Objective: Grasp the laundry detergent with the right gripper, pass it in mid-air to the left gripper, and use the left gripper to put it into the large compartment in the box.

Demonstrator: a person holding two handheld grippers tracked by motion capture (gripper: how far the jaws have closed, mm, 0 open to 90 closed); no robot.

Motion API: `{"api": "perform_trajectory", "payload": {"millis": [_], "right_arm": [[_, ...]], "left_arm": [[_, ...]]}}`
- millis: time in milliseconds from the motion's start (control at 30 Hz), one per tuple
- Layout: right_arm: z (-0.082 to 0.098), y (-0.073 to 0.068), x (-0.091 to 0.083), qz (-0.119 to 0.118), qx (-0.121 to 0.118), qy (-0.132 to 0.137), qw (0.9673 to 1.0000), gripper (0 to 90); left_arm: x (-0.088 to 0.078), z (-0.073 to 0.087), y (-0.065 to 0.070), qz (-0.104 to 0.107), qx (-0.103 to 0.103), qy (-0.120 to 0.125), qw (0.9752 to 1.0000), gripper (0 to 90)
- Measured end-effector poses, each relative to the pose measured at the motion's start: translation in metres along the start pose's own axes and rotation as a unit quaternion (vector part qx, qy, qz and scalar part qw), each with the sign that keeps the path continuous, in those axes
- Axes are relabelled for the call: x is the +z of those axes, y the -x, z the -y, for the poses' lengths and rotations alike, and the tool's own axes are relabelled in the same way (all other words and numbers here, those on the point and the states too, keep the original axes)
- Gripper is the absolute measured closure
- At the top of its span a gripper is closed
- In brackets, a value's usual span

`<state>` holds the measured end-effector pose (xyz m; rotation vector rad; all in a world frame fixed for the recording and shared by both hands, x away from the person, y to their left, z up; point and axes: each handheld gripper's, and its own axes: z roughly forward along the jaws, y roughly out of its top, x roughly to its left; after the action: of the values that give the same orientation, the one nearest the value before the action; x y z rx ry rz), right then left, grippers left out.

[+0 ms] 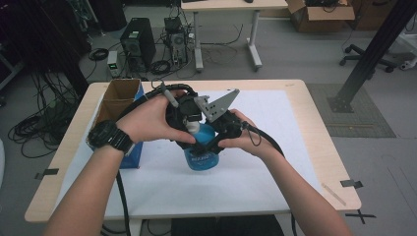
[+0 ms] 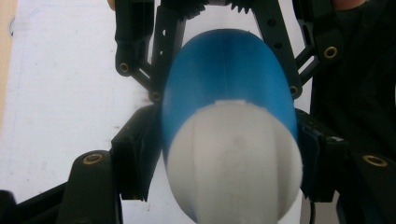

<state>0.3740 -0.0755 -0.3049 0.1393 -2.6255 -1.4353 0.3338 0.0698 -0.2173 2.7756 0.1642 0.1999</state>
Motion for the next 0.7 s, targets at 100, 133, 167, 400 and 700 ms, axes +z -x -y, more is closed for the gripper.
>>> {"api": "perform_trajectory", "payload": {"millis": [100,133,167,400,700], "right_arm": [[0.000,0.000,0.000,0.002,0.000,-0.001,1.0000,42.5],[0.000,0.000,0.000,0.002,0.000,-0.001,1.0000,42.5],[0.001,0.001,0.000,0.003,-0.001,-0.002,1.0000,42.5],[0.001,0.001,0.000,0.005,-0.001,-0.004,1.0000,42.4],[0.003,0.002,-0.004,0.011,0.009,0.005,0.9999,23.8]], "left_arm": [[0.000,0.000,0.000,0.002,0.000,0.000,1.0000,35.4],[0.000,0.000,0.000,0.002,0.000,0.000,1.0000,36.3],[0.000,-0.001,0.000,0.004,0.000,-0.002,1.0000,36.9],[0.001,-0.003,-0.002,0.008,0.000,-0.013,0.9999,37.5],[-0.007,-0.011,-0.007,0.034,-0.022,-0.016,0.9991,38.0]]}}
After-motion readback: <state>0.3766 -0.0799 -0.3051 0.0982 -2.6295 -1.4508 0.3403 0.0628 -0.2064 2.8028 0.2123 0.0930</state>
